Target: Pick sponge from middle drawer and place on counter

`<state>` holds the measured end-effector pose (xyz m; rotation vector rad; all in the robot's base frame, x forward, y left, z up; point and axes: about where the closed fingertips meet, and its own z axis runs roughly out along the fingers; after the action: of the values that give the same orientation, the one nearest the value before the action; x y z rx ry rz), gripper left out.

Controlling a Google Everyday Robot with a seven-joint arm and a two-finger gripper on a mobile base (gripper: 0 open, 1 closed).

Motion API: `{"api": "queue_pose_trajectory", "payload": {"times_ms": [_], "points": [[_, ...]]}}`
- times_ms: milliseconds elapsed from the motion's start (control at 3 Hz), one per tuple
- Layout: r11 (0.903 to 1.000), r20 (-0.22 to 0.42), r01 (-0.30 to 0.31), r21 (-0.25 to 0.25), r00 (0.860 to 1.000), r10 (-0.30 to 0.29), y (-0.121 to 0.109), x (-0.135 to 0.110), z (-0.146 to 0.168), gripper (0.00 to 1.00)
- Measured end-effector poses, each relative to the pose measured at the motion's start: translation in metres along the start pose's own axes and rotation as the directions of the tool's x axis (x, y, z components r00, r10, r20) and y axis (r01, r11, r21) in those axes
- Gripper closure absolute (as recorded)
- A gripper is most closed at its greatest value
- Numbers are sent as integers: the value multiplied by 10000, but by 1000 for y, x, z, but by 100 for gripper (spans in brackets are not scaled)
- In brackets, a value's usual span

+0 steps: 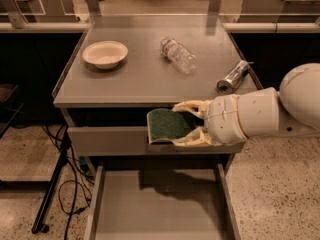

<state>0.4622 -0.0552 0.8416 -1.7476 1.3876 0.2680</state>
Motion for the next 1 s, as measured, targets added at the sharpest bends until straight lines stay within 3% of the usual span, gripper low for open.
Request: {"api": "queue_pose_trajectory", "payload": {"times_ms": [333,667,1000], "points": [[9994,-813,190,-294,9965,-214,-7,-2,0,100],[9935,-1960,718,-884,9767,-880,-3,-22,0,100],[9935,-1960,718,-884,9766,-880,-3,-22,0,100]]}}
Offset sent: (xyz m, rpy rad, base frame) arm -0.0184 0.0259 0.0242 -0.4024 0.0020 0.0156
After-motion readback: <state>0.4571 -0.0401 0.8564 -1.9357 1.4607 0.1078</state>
